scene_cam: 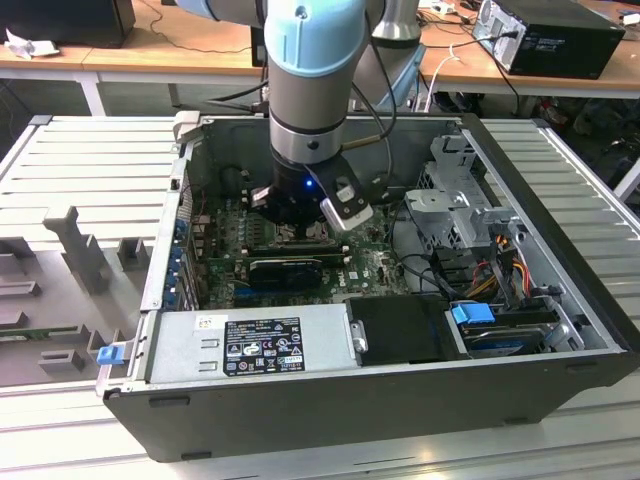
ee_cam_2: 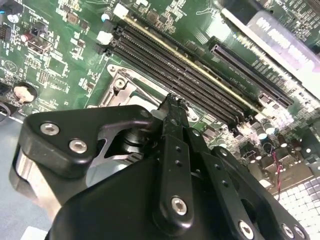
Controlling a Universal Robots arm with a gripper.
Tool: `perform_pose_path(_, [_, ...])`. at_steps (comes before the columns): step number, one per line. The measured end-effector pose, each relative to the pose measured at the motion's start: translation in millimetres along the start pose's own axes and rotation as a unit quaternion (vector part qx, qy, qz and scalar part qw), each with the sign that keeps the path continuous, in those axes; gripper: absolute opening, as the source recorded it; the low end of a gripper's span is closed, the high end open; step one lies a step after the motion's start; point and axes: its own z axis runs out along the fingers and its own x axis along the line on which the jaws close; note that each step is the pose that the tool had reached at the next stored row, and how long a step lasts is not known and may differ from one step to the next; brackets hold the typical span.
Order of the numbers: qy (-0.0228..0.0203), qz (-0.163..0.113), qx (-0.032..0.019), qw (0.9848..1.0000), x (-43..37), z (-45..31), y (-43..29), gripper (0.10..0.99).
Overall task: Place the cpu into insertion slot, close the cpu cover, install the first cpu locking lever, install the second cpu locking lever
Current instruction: 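Install the second cpu locking lever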
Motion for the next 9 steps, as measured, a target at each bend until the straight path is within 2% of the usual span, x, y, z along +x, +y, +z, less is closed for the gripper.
perform_pose_path(2, [-0.0002, 0.000, -0.0048, 1.0000, 4.3, -0.3, -1.0, 0.106])
perform_pose_path(6, [-0.0004, 0.000, -0.0074, 1.0000, 15.6, 0.1, -1.6, 0.106])
perform_pose_path(9, [-0.0002, -0.001, -0.0077, 1.0000, 18.0, 9.3, -3.4, 0.106])
